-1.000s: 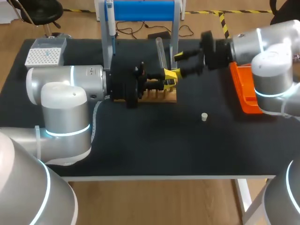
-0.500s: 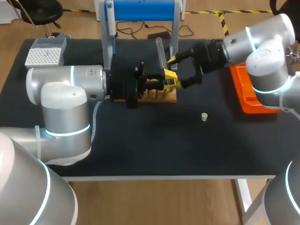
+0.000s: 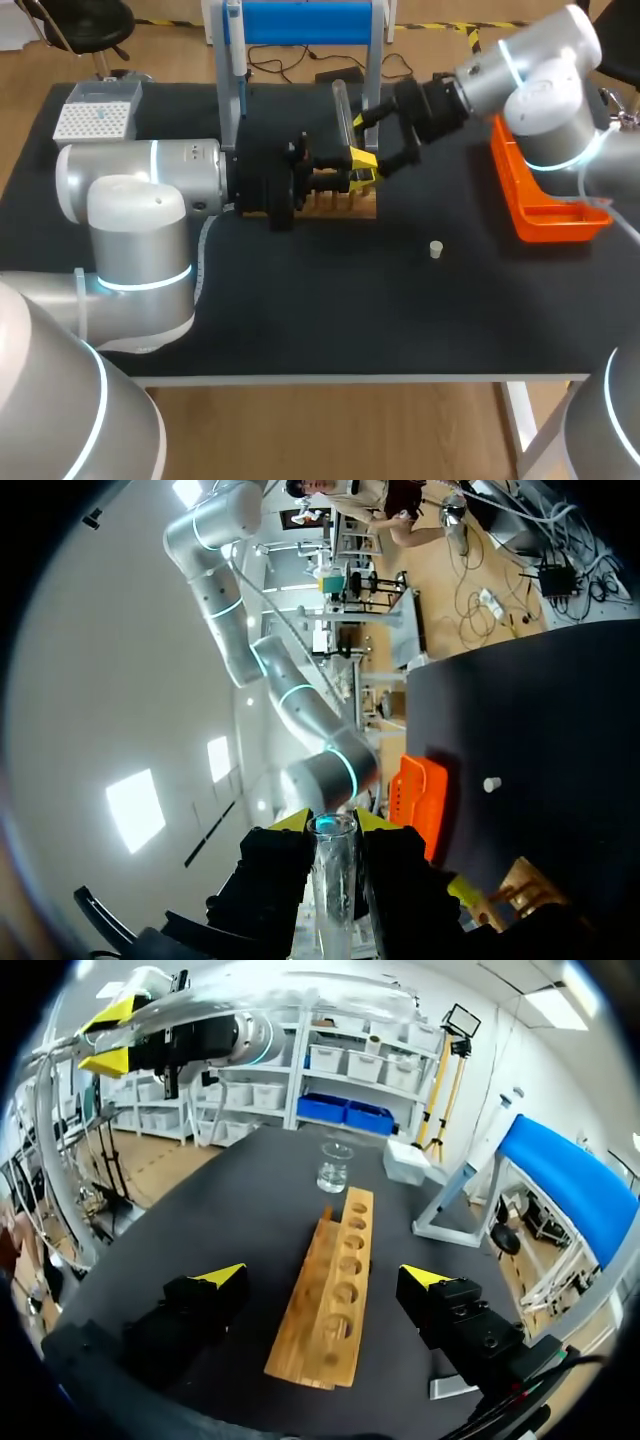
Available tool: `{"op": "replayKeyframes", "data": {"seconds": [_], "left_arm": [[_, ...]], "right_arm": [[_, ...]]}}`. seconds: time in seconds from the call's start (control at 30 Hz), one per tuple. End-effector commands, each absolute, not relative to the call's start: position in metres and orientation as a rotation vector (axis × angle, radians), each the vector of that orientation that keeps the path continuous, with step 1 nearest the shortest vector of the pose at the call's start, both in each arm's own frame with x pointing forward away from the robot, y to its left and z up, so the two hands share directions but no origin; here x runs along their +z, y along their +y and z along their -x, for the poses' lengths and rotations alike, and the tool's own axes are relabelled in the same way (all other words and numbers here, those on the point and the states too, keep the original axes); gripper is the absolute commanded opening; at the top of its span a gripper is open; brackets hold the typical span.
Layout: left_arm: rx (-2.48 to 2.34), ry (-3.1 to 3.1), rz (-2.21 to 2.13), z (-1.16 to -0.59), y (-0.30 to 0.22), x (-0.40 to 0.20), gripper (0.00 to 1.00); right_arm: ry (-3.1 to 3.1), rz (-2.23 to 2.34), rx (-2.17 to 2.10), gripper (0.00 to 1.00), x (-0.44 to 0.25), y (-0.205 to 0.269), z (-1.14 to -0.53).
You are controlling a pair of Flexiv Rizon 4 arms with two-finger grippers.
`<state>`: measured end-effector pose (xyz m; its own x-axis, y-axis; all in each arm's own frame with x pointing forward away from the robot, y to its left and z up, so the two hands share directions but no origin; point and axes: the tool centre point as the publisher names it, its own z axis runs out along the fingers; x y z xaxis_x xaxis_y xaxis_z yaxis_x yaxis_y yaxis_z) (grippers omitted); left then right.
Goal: Invert the test tube, pick up the pipette, mount the tip to pipette, aspirate from beaker and dispense into the tube, eject the tip, return the pipette, and cap with the stopper.
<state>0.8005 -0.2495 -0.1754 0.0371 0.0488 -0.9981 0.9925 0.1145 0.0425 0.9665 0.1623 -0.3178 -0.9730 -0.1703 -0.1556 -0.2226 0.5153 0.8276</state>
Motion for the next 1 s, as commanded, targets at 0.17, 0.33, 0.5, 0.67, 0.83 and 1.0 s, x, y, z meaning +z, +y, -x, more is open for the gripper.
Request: {"op": "replayKeyframes", "data": {"seconds": [0.17,0.33,0.5,0.67,0.83,1.0], "left_arm": [[-1.068,1.265,-1.172,-0.8,-0.25,-0.176,0.0],[-1.068,1.265,-1.172,-0.8,-0.25,-0.176,0.0],[-1.068,1.265,-1.172,-0.8,-0.25,-0.176,0.0],[-1.068,1.265,-1.172,-0.8,-0.25,-0.176,0.0],[-1.068,1.265,-1.172,-0.8,-0.25,-0.176,0.0],[-1.068,1.265,-1.172,-0.8,-0.25,-0.176,0.0]], "right_arm": [[2.738,0.385,1.49,1.0,-0.329,0.159,-0.97],[2.752,0.348,1.492,1.0,-0.339,0.162,-0.97],[2.75,0.295,1.484,1.0,-0.342,0.166,-0.972],[2.757,0.258,1.48,1.0,-0.344,0.166,-0.975],[2.767,0.205,1.466,1.0,-0.344,0.164,-0.974],[2.767,0.185,1.466,1.0,-0.343,0.164,-0.974]]}}
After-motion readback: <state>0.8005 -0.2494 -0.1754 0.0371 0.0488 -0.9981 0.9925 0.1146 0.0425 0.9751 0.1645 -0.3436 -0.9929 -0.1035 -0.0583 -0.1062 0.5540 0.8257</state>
